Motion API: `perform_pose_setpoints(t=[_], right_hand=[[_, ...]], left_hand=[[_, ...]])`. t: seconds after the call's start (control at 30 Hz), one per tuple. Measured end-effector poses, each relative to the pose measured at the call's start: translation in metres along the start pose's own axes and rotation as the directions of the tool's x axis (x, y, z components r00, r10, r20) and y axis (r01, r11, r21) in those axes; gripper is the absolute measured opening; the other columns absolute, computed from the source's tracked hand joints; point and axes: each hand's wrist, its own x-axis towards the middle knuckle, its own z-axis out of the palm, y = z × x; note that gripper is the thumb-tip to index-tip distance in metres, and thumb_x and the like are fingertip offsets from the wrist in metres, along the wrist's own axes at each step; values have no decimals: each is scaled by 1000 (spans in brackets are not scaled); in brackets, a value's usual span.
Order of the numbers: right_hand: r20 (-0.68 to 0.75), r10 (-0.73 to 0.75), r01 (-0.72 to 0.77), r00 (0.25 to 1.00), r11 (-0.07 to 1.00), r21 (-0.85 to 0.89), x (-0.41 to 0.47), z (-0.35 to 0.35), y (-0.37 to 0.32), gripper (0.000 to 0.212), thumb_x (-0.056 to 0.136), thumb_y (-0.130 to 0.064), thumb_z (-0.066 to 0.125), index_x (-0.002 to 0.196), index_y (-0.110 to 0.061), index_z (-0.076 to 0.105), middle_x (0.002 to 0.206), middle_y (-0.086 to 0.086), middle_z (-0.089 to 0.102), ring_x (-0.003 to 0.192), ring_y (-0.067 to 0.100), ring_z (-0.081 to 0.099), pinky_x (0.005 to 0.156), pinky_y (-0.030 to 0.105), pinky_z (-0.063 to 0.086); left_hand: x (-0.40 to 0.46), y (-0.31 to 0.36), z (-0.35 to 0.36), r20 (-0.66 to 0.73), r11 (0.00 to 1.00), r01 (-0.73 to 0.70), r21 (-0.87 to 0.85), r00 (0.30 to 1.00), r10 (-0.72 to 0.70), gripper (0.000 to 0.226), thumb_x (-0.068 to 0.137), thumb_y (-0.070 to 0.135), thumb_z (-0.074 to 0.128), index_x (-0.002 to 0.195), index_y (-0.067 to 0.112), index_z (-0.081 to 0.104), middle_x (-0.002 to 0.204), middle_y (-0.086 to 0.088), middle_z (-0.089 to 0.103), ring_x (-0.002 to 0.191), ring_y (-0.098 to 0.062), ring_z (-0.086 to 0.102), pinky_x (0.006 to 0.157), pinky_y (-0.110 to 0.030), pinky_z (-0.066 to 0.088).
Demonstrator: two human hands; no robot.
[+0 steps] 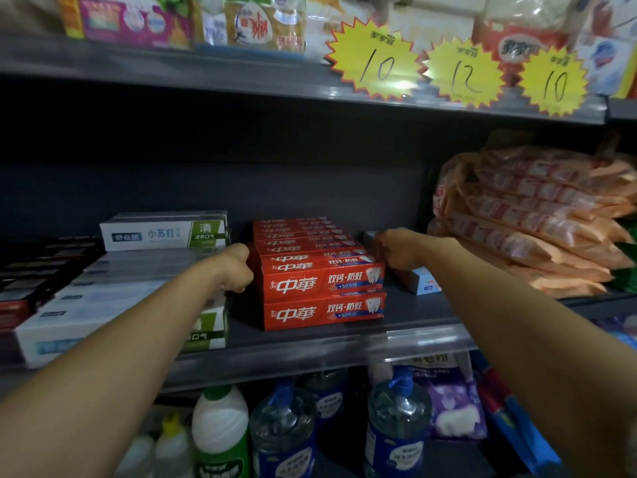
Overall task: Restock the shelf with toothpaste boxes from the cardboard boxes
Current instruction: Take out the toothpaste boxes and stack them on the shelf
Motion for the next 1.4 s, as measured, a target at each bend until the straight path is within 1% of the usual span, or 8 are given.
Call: perform_pose_setpoints(t=[0.23, 0.43, 0.57, 0.8, 1.03, 1.2, 1.33, 1.4], right_hand=[[94, -101, 90, 990, 990, 112, 9, 1, -4, 35, 95, -19, 54, 131, -21, 52, 134, 2, 54, 120, 21, 51, 99, 32, 39], [122, -141, 124, 983, 983, 136, 8, -3, -2, 39, 94, -11, 53, 133, -18, 50, 132, 4, 55, 116, 21, 54, 96, 31, 43], [86, -101, 89, 991, 987, 133, 14, -9, 0, 39, 94, -11, 52, 131, -23, 52, 132, 2, 55, 117, 20, 51, 99, 34, 41], [135, -133, 106, 982, 976, 190, 20, -12, -11, 40, 98, -19, 46, 138, -27, 45, 138, -1, 51, 124, 19, 48, 106, 37, 36], [137, -123, 109, 983, 988, 109, 13, -19, -12, 44, 97, -15, 47, 139, -26, 44, 138, 0, 50, 125, 20, 47, 102, 33, 36], [66, -105, 107, 992, 994, -15, -4, -23, -5, 41, 94, -10, 49, 134, -17, 50, 135, 6, 53, 119, 24, 52, 97, 31, 42], [25, -88, 89, 996, 993, -73, -31, -28, -6, 36, 93, -11, 50, 129, -10, 56, 130, 13, 57, 114, 30, 56, 93, 34, 45], [18, -67, 68, 998, 994, -86, -44, -27, -6, 38, 92, -9, 49, 129, -9, 55, 129, 13, 58, 115, 32, 55, 90, 33, 45]], left_hand=[[18, 6, 2, 120, 989, -101, -109, 986, 114, 35, 92, 10, 59, 124, 22, 54, 124, 1, 59, 117, -19, 53, 104, -38, 42], [28, 3, 2, 131, 988, -92, -120, 986, 108, 39, 90, 1, 57, 126, 17, 54, 121, 0, 60, 116, -19, 55, 103, -39, 45], [33, -2, -2, 33, 991, -39, -128, 999, 43, 63, 85, -15, 46, 144, 4, 33, 144, -15, 42, 134, -29, 40, 108, -43, 40], [30, 6, 2, 112, 982, -99, -160, 987, 118, 61, 87, 15, 67, 142, 20, 41, 140, -4, 50, 126, -20, 48, 104, -35, 41], [31, 6, 0, 97, 986, -103, -134, 988, 116, 54, 89, 15, 65, 138, 21, 46, 138, -4, 52, 126, -22, 48, 102, -36, 39], [24, 12, -10, -53, 989, -135, -53, 990, 132, 52, 91, 1, 55, 141, 10, 42, 142, -12, 47, 131, -27, 45, 108, -39, 38], [12, 35, -19, -192, 955, -258, 144, 940, 283, 27, 88, 10, 61, 114, 13, 67, 116, -8, 67, 104, -25, 63, 91, -38, 52], [-2, 54, -16, -239, 929, -306, 207, 905, 351, 28, 88, 11, 62, 114, 16, 68, 113, -7, 68, 100, -24, 65, 87, -37, 55]])
